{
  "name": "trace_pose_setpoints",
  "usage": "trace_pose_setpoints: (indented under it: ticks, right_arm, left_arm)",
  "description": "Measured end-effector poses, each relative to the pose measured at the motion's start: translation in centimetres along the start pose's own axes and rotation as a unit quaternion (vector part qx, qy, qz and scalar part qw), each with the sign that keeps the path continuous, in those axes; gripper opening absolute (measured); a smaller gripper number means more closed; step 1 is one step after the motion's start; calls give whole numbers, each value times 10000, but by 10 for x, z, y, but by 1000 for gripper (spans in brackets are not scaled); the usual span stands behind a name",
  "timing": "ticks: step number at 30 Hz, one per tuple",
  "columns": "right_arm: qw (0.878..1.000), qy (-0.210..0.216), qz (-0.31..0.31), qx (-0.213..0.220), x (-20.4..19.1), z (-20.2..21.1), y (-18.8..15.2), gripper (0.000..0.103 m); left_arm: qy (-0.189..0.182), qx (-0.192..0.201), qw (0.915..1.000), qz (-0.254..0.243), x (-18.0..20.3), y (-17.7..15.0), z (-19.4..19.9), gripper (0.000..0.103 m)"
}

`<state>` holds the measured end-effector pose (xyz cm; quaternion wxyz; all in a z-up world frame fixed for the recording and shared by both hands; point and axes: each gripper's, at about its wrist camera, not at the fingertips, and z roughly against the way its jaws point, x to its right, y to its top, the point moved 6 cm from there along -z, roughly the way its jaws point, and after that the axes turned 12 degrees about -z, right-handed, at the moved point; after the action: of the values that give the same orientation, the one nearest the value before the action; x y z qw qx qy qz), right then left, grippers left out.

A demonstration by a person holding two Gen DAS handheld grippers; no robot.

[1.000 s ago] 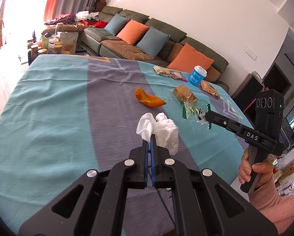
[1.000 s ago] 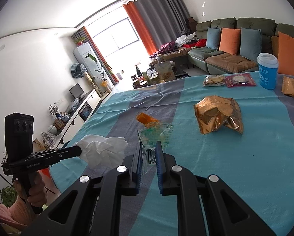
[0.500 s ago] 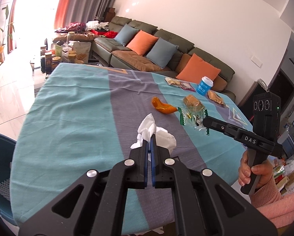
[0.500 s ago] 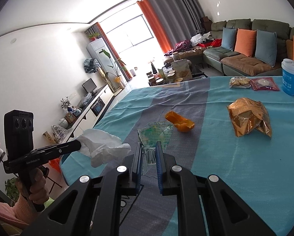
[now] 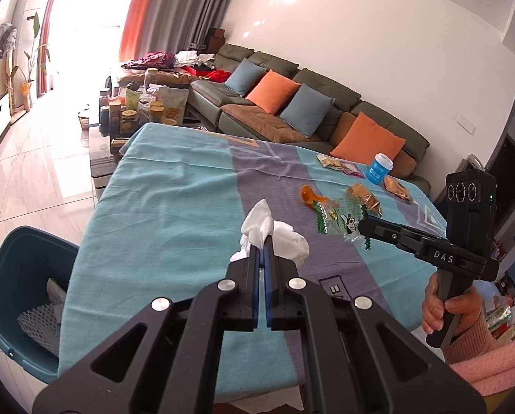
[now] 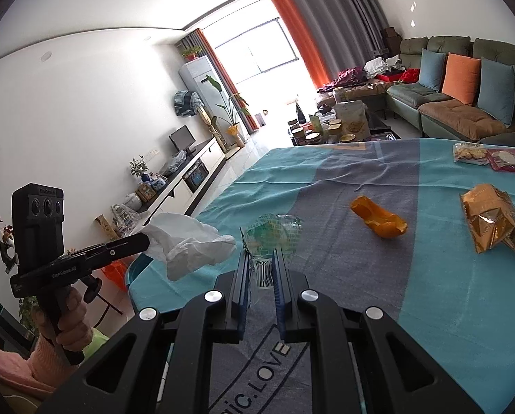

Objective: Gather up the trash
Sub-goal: 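Carry the tissue in the left tool while the right tool carries the plastic to the bin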

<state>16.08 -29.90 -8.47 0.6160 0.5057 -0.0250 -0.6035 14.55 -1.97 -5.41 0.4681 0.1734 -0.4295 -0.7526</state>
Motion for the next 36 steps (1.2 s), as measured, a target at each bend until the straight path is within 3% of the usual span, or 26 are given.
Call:
trace_pose_setpoints:
  ticks: [19,36]
  right_arm:
    - [9956,587,490,-547,-63,-53,-8,12]
    - [9869,1017,821,-947,-114,-89,-17,12]
  left_arm:
    - [651,168,9971,346,-50,-13,54,3]
    - [1391,388,9865,772,-106,-27,109,3]
